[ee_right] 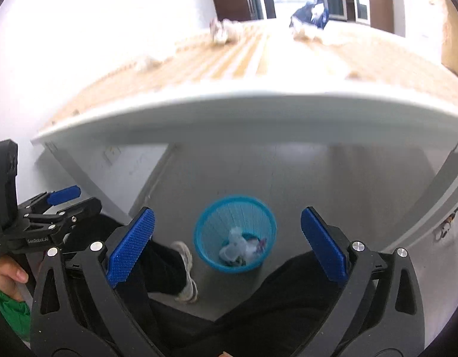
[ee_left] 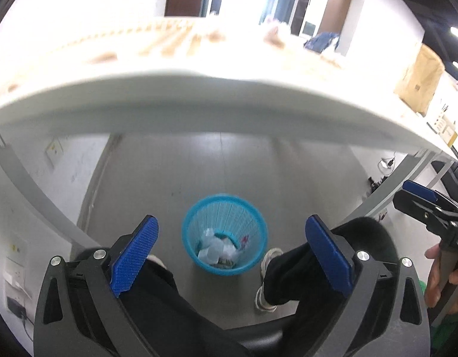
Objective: Collect trash
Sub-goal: 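Raise both tools from the wastebasket back toward the table, then grasp the white tissue with the left gripper while the right gripper grasps the blue wrapper, then carry the tissue with the left gripper while the right gripper carries the blue wrapper toward the wastebasket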
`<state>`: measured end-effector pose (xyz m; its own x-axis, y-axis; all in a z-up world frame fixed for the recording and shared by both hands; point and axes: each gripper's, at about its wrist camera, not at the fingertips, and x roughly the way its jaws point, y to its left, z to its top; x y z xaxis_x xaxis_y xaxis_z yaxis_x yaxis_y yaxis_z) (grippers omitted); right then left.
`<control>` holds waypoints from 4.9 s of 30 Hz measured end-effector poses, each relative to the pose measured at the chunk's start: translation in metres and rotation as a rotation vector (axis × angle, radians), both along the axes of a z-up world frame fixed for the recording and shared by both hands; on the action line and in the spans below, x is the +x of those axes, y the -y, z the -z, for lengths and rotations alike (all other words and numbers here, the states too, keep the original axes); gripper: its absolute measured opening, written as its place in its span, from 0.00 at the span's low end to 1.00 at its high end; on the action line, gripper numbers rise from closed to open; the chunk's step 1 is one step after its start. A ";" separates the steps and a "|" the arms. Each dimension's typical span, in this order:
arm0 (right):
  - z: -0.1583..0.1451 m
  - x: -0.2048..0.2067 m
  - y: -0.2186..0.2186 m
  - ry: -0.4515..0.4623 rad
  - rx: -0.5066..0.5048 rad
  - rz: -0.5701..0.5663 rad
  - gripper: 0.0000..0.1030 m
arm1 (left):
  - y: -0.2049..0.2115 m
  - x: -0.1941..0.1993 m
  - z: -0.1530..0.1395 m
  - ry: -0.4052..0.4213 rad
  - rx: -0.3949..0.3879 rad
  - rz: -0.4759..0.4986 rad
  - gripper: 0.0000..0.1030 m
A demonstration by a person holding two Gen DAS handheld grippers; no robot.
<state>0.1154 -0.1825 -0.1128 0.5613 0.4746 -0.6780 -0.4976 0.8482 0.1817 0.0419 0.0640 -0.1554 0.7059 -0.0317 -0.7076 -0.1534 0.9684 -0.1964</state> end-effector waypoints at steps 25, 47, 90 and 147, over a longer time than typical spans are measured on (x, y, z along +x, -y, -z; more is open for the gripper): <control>-0.120 0.107 0.032 0.166 0.060 0.096 0.91 | -0.024 0.066 -0.106 0.166 0.082 -0.054 0.94; -0.159 0.275 0.006 0.085 0.057 0.171 0.85 | -0.063 0.163 -0.104 0.062 0.062 -0.090 0.94; -0.176 0.361 -0.031 0.087 -0.041 0.217 0.22 | -0.056 0.195 -0.125 0.048 0.027 -0.011 0.08; -0.125 -0.050 -0.014 0.237 0.026 -0.140 0.22 | 0.022 -0.049 -0.124 0.201 -0.111 0.187 0.07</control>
